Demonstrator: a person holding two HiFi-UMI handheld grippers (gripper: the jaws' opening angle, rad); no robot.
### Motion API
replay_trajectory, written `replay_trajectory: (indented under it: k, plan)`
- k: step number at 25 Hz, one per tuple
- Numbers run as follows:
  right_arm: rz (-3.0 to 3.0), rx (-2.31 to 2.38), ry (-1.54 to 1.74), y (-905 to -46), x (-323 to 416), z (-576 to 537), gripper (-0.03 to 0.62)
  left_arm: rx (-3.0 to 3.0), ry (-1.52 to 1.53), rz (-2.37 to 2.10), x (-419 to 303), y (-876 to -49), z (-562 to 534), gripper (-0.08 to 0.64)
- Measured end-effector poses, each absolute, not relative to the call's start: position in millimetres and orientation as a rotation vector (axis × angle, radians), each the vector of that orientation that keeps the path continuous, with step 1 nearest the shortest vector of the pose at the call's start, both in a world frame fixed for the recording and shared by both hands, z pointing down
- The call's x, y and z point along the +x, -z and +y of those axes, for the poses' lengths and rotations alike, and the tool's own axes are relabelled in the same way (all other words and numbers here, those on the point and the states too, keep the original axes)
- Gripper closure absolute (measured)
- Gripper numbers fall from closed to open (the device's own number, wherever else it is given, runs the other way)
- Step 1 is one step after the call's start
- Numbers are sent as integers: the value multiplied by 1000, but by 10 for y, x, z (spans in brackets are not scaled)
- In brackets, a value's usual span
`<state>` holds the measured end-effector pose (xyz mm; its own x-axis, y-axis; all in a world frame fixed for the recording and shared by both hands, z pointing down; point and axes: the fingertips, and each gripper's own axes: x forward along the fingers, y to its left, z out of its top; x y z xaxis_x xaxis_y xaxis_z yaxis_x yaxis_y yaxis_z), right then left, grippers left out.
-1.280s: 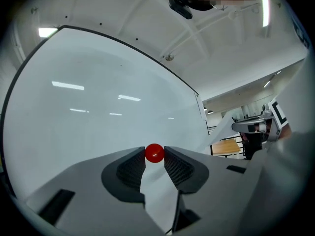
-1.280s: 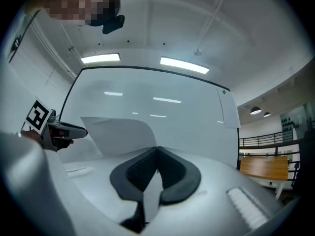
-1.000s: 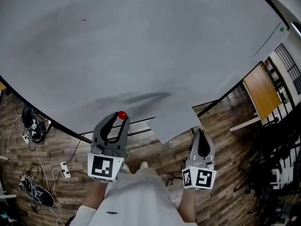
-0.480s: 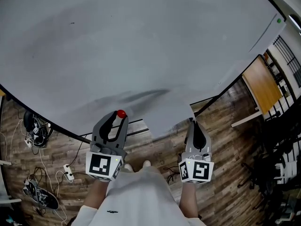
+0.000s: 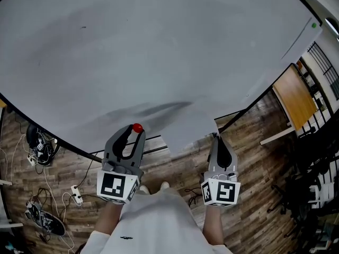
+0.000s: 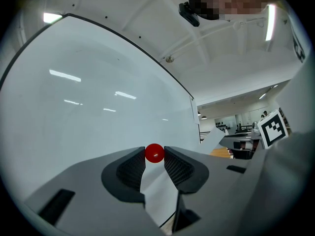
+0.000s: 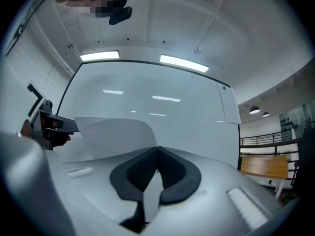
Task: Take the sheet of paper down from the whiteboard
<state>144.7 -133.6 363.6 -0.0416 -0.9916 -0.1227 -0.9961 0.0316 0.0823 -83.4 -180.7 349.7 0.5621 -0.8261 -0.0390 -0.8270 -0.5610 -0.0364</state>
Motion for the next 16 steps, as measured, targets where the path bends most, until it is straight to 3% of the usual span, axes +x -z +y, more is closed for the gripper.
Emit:
replay_trajectory:
  k: [16]
  plan:
    - [2214, -2167, -226, -3633, 1464, -1324, 581, -2740, -40, 1448, -838, -3498, -1812, 439]
